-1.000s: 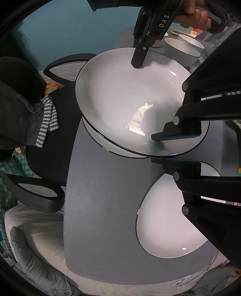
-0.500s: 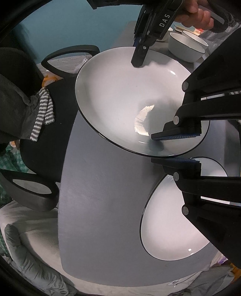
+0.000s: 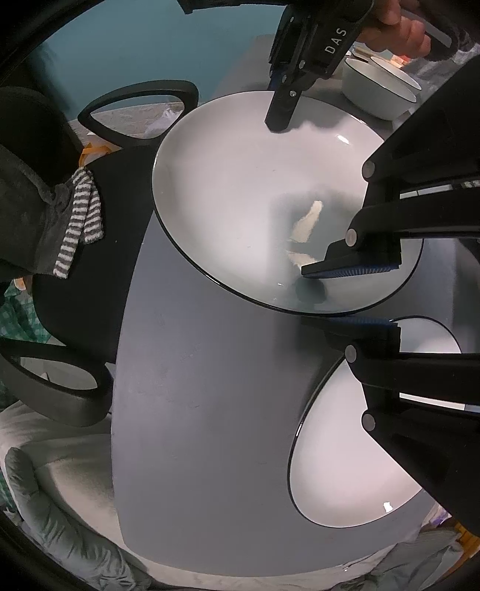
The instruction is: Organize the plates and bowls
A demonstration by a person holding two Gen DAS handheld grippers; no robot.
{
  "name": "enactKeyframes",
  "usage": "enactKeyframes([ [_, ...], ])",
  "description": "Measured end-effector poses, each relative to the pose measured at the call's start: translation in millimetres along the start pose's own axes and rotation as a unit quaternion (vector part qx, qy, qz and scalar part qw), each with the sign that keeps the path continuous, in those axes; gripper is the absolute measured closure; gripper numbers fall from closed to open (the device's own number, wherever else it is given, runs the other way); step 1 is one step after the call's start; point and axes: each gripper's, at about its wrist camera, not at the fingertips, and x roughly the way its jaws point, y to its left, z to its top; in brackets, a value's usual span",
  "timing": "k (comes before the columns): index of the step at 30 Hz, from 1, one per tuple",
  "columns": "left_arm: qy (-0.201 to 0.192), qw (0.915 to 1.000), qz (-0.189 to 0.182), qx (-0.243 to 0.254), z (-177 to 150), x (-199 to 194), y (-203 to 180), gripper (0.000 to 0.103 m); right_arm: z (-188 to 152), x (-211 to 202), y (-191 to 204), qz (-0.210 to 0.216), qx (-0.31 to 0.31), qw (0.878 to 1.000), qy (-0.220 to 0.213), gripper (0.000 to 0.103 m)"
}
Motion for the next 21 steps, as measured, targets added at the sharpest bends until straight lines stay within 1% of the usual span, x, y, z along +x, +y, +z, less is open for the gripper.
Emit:
enactKeyframes([
  [3, -0.002, 1.0000, 0.005, -0.001, 2, 0, -1, 0.084, 1, 0, 0, 0.000, 0.002, 1.000, 0.003, 0.086],
  [6, -0.002, 0.9998, 0.015, 0.010, 2, 1, -7, 0.082, 3, 1, 0, 0.002, 0.003, 1.000, 0.009, 0.079],
  [8, -0.002, 0.9997, 0.020, 0.016, 2, 1, -9, 0.080, 4, 2, 2, 0.002, 0.002, 1.000, 0.015, 0.071],
  [9, -0.003, 0.9995, 0.024, 0.019, 2, 2, -11, 0.079, 4, 3, 5, -0.001, 0.001, 1.000, 0.017, 0.069],
  [11, -0.002, 0.9994, 0.029, 0.022, 3, 2, -12, 0.076, 5, 4, 10, -0.009, -0.008, 1.000, 0.022, 0.061],
  [13, -0.002, 0.9993, 0.031, 0.020, 3, 2, -13, 0.076, 5, 5, 16, -0.018, -0.014, 0.999, 0.026, 0.058],
  [18, -0.008, 0.9991, 0.032, 0.025, 1, 1, -13, 0.075, 3, 6, 25, -0.047, -0.021, 0.998, 0.030, 0.056],
  [21, -0.013, 0.9985, 0.043, 0.031, -2, -1, -15, 0.074, 0, 7, 29, -0.062, -0.026, 0.997, 0.029, 0.056],
])
